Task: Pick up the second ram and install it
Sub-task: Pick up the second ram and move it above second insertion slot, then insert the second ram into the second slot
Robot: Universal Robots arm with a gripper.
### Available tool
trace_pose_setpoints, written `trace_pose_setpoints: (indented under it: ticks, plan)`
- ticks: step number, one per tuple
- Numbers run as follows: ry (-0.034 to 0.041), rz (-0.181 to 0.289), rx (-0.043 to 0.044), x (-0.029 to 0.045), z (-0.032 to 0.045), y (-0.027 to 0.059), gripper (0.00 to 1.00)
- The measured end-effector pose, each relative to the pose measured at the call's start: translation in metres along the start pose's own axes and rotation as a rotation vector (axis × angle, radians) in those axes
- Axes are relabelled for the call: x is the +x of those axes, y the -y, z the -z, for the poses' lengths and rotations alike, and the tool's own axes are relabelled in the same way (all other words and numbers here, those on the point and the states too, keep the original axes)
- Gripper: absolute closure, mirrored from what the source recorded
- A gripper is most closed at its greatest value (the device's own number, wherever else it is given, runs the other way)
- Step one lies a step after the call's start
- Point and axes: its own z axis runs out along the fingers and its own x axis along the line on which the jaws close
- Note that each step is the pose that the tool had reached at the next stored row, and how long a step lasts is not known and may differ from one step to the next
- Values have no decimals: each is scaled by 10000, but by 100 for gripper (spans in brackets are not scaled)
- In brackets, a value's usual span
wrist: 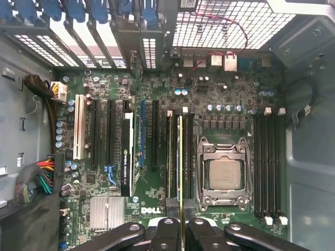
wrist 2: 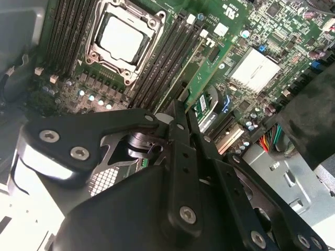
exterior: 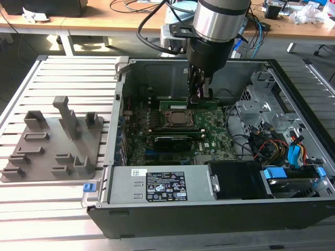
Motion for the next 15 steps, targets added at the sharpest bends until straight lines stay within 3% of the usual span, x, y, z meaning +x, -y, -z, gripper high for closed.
trace_pose_setpoints:
  ticks: [15]
  plan:
    - [0, 3, 0, 0, 0, 0, 86]
